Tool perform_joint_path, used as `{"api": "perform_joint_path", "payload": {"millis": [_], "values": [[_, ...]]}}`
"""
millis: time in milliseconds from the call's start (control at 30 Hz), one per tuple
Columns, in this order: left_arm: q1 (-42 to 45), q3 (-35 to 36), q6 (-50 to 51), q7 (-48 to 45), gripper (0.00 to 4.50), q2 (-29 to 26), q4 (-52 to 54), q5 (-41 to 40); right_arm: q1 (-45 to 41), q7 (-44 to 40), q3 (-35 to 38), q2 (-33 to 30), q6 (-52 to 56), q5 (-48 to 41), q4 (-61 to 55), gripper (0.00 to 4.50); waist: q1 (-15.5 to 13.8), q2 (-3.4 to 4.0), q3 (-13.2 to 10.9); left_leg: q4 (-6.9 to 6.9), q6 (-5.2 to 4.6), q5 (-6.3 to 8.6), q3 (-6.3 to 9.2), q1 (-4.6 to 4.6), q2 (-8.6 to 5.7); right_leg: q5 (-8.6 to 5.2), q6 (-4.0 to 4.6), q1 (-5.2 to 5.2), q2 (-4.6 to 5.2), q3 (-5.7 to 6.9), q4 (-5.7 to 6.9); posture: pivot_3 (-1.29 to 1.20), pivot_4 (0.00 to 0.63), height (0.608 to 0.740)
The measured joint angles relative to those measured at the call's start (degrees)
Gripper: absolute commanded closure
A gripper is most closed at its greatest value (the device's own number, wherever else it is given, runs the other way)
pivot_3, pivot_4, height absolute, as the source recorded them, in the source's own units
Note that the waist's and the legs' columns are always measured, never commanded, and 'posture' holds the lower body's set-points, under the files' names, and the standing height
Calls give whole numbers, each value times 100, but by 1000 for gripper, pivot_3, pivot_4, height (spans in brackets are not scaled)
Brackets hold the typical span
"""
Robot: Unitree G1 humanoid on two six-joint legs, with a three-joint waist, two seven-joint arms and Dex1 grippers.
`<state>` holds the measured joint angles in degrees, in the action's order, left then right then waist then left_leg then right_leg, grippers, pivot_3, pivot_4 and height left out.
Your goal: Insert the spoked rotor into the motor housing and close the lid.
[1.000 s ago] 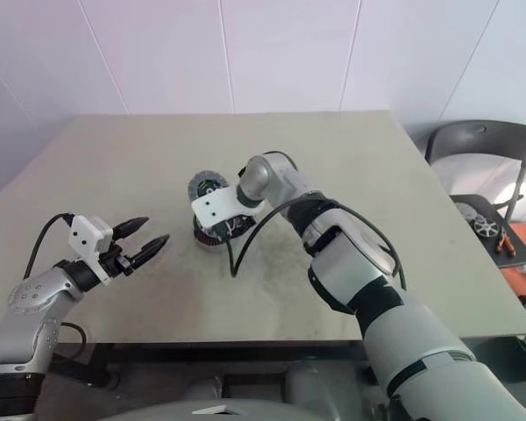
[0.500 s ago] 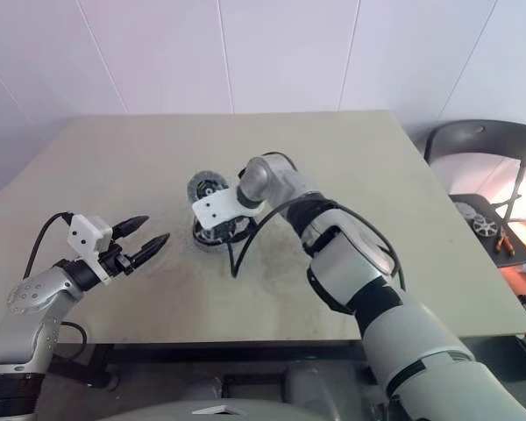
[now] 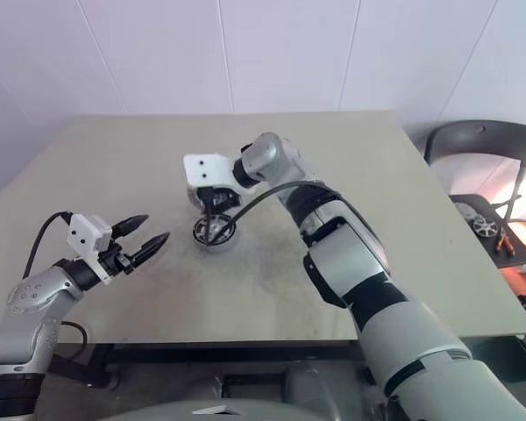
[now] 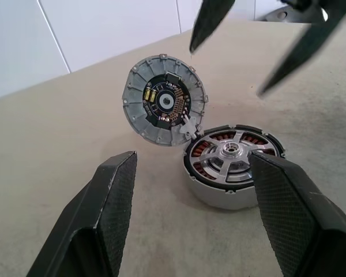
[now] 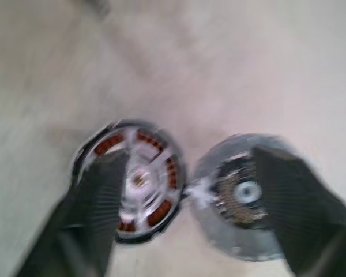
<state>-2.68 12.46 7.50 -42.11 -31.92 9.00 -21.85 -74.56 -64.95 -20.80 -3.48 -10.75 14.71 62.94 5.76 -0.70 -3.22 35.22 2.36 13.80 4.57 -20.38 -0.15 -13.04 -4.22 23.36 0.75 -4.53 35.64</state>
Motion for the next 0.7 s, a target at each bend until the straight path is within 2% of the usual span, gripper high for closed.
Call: {"api": "perform_joint_path", "payload": {"millis": [100,233,367,533,700], "values": [[-12,4,0,-2,1243,-1,13,-6,304,311,402,60,354,-323,-108,3056,-5,-5,4,1,0,0,1,1,0,0,0,-3,0,0,0,0,0,740],[-79,12,0,-18,1243,-4,17,-15,1149,717,665,178,970,-580,-230,4476,-9,-6,4,3,0,0,-1,-2,0,0,0,-3,1,-1,-2,0,0,740],[-77,10,-1,-72,1243,-14,11,-15,1905,1141,830,299,1525,-765,-304,4476,-3,0,1,4,0,0,-4,0,-1,0,0,-2,0,-3,4,0,0,740],[119,-1,-1,-144,1243,-37,5,-14,2282,1658,981,464,1793,-923,-648,4476,15,-3,12,7,0,0,-3,32,0,-2,0,-22,-4,-4,23,0,0,740],[124,-2,-1,-177,1243,-45,-2,-14,2534,1415,1095,486,2162,-1252,-1083,4476,20,-3,13,11,0,0,-3,35,0,-2,1,-27,-4,-4,23,0,0,740]]}}
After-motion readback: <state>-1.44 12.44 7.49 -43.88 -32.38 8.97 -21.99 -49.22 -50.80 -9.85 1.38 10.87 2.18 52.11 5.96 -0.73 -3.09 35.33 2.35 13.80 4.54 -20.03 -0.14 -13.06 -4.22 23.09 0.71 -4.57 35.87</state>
